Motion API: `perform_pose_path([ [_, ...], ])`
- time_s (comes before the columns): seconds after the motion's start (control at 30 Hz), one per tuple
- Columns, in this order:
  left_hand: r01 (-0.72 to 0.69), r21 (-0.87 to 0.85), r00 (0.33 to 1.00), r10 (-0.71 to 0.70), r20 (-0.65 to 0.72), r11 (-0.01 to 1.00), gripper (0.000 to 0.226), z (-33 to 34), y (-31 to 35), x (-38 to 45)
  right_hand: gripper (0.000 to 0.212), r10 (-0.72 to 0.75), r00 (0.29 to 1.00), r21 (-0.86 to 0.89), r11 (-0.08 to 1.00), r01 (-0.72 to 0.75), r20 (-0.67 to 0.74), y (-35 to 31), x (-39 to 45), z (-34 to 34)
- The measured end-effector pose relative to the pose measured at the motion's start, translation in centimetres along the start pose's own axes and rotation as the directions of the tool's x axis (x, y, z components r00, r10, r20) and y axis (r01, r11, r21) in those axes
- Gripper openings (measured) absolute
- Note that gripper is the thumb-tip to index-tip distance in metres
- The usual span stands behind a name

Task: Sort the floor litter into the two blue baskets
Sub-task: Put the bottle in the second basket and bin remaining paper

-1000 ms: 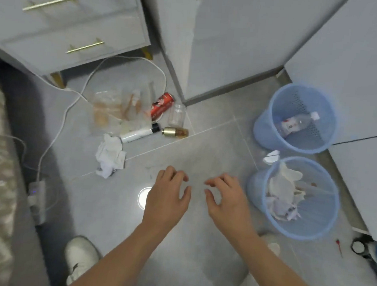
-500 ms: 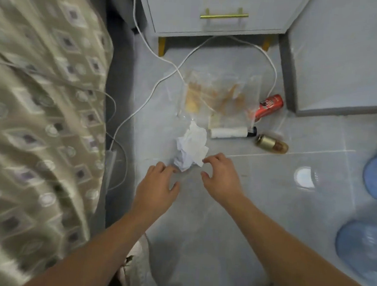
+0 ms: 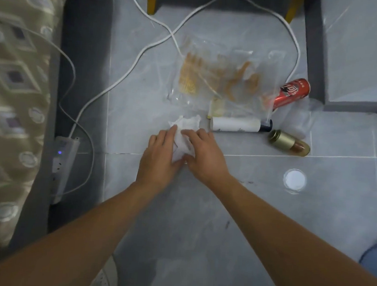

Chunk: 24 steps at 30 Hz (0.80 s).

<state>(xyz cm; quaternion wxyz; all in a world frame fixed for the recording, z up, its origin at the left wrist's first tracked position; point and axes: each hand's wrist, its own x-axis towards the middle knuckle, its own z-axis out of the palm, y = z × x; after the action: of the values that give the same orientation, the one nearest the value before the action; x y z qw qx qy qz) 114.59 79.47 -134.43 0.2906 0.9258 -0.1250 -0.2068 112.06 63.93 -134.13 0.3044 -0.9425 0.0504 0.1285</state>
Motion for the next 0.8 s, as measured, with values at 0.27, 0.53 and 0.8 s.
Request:
perform_pose_path([
  [0.27, -0.011, -0.029, 1.0, 0.011, 0.006, 1.0, 0.028, -0.8, 0.1, -1.7, 0.017, 0.152, 0.978, 0.077, 0.987, -0.142, -0.145, 2.8, -3.2, -0.8],
  [0.53, 0.045, 0.05, 0.999, -0.046, 0.015, 0.998, 0.014, -3.3, 2.4, -5.9, 0.013, 0.298, 0.925, 0.23, 0.942, -0.245, -0.234, 2.0, -8.6, -5.0],
  [0.8, -0.073, -0.026, 0.992, 0.075, 0.1, 0.997, 0.023, -7.4, 12.1, -9.9, 0.015, 0.412, 0.854, 0.367, 0.884, -0.29, -0.316, 0.3, -18.3, -14.3],
])
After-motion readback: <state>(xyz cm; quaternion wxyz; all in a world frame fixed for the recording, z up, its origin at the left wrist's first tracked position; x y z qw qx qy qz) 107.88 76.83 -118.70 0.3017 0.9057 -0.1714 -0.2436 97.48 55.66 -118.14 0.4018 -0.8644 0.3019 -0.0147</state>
